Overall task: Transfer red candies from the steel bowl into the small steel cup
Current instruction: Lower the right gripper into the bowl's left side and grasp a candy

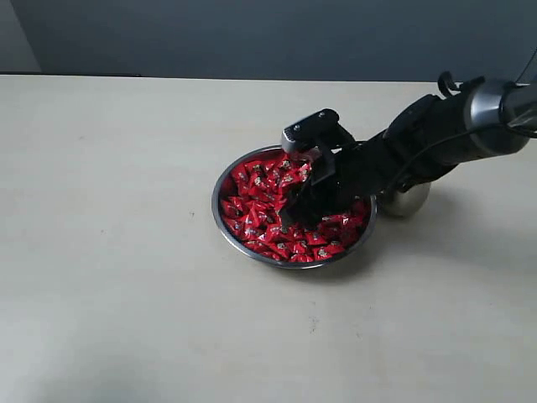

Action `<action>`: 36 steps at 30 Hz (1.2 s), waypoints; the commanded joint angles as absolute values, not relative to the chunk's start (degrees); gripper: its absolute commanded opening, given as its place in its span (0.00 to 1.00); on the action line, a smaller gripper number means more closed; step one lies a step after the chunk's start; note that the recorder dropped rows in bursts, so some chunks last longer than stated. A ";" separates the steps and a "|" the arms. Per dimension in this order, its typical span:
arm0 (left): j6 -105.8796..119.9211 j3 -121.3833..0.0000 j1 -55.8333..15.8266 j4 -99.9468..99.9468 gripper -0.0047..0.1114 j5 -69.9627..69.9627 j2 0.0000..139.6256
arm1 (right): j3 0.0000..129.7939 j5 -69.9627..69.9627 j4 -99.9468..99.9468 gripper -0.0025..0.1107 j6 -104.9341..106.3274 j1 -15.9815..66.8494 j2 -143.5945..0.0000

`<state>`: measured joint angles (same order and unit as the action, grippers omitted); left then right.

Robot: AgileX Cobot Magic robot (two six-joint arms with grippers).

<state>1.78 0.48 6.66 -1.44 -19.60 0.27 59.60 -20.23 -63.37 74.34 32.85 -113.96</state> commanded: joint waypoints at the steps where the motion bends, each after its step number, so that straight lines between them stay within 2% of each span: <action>1: 1.68 0.00 6.20 -1.55 0.04 -19.30 0.00 | 59.92 -20.04 -62.08 0.51 72.44 32.77 -114.62; 36: 1.68 0.00 6.20 -1.55 0.04 -19.30 0.00 | 59.92 -18.80 -52.42 0.51 68.30 32.77 -114.62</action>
